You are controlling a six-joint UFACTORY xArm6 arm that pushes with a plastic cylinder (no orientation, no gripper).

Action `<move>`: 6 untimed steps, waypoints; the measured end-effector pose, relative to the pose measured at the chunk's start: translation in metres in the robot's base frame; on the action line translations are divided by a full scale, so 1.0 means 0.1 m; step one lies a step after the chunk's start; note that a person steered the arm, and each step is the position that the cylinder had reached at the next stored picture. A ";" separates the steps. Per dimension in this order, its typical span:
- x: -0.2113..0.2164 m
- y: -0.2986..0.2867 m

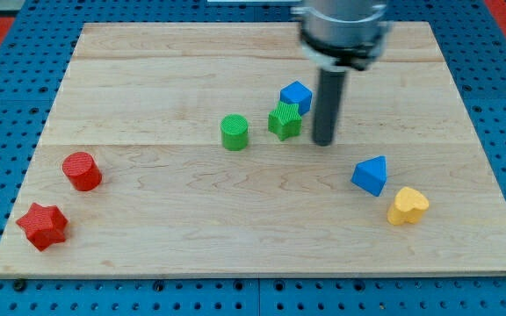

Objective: Move the blue triangle to the bottom right of the green circle

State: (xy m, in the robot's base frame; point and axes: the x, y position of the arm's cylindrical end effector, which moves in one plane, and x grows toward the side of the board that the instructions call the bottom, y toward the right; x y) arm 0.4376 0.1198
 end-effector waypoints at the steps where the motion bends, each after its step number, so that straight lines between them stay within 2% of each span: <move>1: 0.00 0.27; 2: 0.19 0.90; 3: 0.61 0.73; 6: 0.61 -0.14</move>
